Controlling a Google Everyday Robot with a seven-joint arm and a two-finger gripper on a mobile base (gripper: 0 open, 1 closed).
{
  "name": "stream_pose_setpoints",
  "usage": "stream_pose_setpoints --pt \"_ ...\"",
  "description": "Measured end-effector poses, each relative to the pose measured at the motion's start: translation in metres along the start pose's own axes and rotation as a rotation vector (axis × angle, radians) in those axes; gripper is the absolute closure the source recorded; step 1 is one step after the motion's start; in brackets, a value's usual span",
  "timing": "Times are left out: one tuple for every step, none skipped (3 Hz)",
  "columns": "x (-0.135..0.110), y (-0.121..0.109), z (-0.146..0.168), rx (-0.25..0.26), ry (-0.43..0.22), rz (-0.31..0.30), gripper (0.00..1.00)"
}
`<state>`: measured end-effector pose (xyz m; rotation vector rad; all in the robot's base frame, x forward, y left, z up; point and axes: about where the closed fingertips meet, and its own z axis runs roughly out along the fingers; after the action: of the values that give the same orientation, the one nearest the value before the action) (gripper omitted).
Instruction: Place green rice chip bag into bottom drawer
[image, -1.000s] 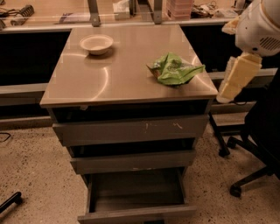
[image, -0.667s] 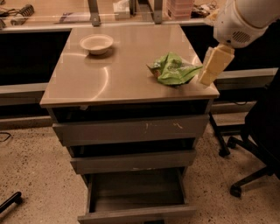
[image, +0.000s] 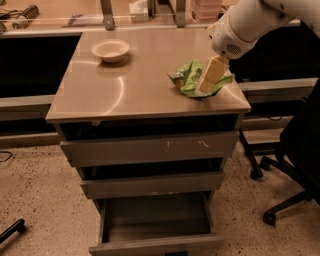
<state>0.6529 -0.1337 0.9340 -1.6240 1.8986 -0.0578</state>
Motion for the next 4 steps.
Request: stream_pose_setpoints --pt "0.001 -0.006 0.034 -0.032 0.0 0.016 0.0" --pt "0.015 -0.008 0.06 -0.062 0.038 0.051 0.0" --pt "0.031 -0.007 0.08 -0.091 0.078 0.085 0.0" --pt "0.031 -0.006 0.08 -0.092 0.079 0.086 0.19"
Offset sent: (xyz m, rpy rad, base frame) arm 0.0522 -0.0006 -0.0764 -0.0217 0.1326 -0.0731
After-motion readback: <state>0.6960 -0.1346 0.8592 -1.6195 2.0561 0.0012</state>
